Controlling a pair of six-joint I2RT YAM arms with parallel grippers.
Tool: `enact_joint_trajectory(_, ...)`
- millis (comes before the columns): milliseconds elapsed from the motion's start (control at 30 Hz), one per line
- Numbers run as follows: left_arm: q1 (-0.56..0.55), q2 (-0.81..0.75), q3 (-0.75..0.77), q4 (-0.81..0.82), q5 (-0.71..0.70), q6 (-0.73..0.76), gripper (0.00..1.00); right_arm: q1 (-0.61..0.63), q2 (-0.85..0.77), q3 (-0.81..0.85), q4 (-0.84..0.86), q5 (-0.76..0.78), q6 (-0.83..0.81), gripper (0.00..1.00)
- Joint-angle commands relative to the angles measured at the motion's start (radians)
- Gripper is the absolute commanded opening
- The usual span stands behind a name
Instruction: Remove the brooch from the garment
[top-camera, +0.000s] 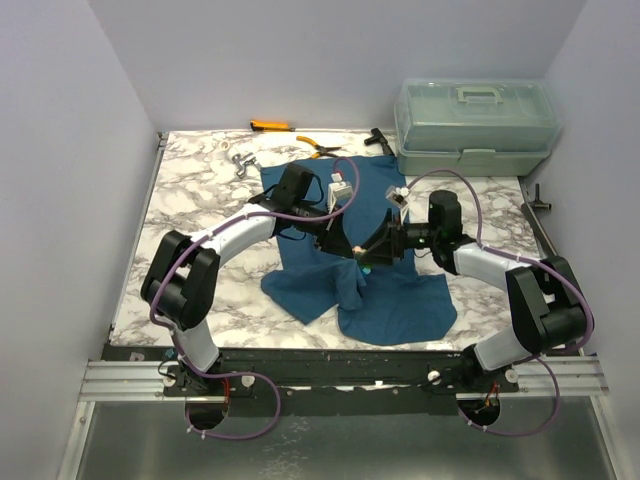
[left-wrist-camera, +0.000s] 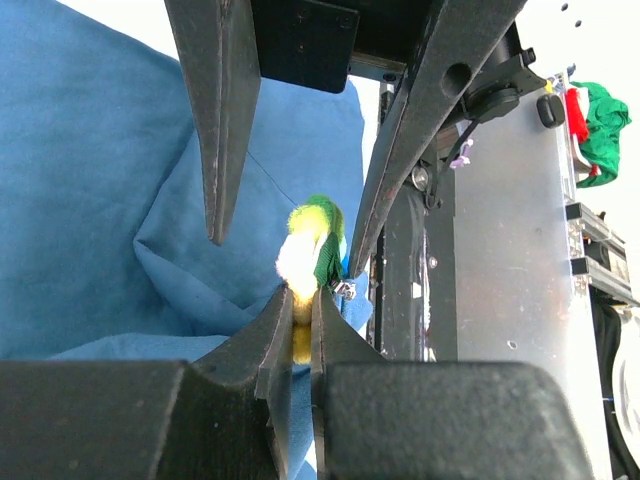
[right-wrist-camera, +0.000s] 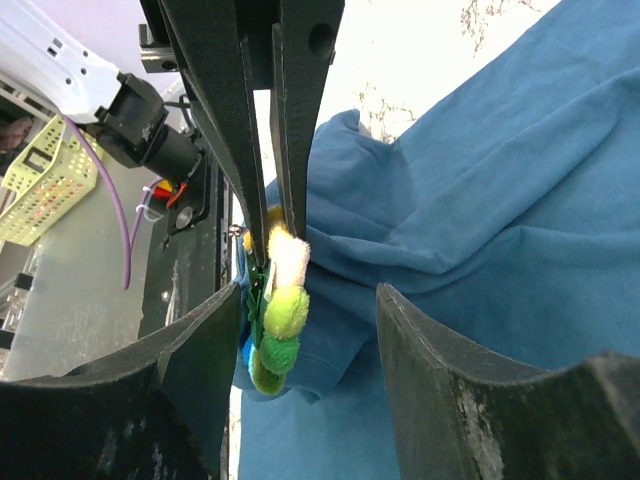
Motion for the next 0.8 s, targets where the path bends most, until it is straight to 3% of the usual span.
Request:
enact_joint_trajectory(0,-0.016,0.022,0.03,0.0,0.017,-0.003,0.0,0.015,-0.013,0.018,-0.042,0.016,-0.043,0.59)
enact_joint_trajectory(267,-0.024,0.027,0.038,-0.001,0.012,-0.008,0.0,0.021,-0.006,0.011,0.011,0.0,-0.01,0.39)
enact_joint_trajectory(433,-0.024,0.035,0.045,-0.001,0.004,-0.022,0.0,0.024,-0.002,0.011,0.017,-0.003,-0.006,0.21)
enact_joint_trajectory(533,-0.024,0.043,0.055,-0.002,-0.013,-0.029,0.0,0.026,-0.003,0.008,0.017,-0.012,-0.011,0.02)
enact_joint_trajectory(767,0.012,0.036,0.036,-0.014,-0.021,-0.029,0.26,0.025,-0.014,-0.007,0.036,-0.001,0.003,0.01)
